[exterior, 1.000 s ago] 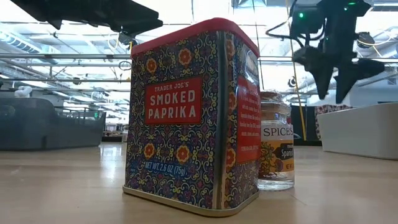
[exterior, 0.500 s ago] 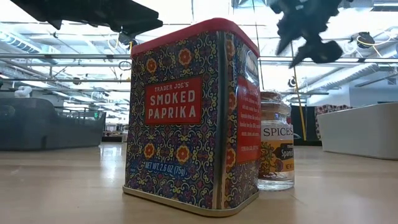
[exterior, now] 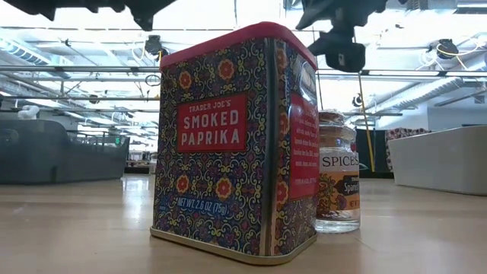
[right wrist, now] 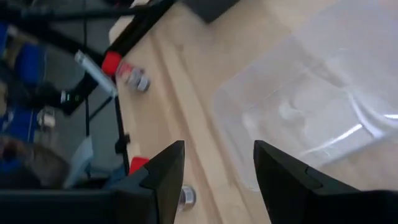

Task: Sort spices by type
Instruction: Put the red seasoning can into the transparent bin

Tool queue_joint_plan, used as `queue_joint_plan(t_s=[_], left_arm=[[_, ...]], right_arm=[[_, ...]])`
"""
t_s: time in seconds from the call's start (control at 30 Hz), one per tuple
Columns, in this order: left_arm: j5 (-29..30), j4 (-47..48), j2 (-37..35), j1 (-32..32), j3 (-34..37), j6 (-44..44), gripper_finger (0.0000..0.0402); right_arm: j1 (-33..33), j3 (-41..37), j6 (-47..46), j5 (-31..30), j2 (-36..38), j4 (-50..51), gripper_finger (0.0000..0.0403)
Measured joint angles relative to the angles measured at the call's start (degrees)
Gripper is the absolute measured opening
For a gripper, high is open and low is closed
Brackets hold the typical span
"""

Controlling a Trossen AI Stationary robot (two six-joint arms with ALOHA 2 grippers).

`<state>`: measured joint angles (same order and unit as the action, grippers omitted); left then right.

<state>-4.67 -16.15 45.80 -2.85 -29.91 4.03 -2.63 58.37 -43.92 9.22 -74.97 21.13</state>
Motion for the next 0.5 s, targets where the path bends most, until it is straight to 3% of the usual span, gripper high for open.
queue_joint_plan(t_s=[0.13, 0.3, 0.5], left_arm=[[0.9, 5.7, -3.4, -3.5, 0.0, -3.4, 0.0235], [6.3, 7.9, -4.6, -9.5, -0.4, -1.8, 0.0235], [12.1, 8.4, -3.2, -18.4, -3.4, 2.6, 0.0235]], right_arm=[[-3.5, 0.0, 3.0, 0.0, -2.3, -1.5, 0.0173], [-7.1, 0.4, 3.2, -0.3, -5.2, -4.1, 0.0173], [-11.0, 9.1, 3.0, -0.5, -11.1, -1.6, 0.0173]])
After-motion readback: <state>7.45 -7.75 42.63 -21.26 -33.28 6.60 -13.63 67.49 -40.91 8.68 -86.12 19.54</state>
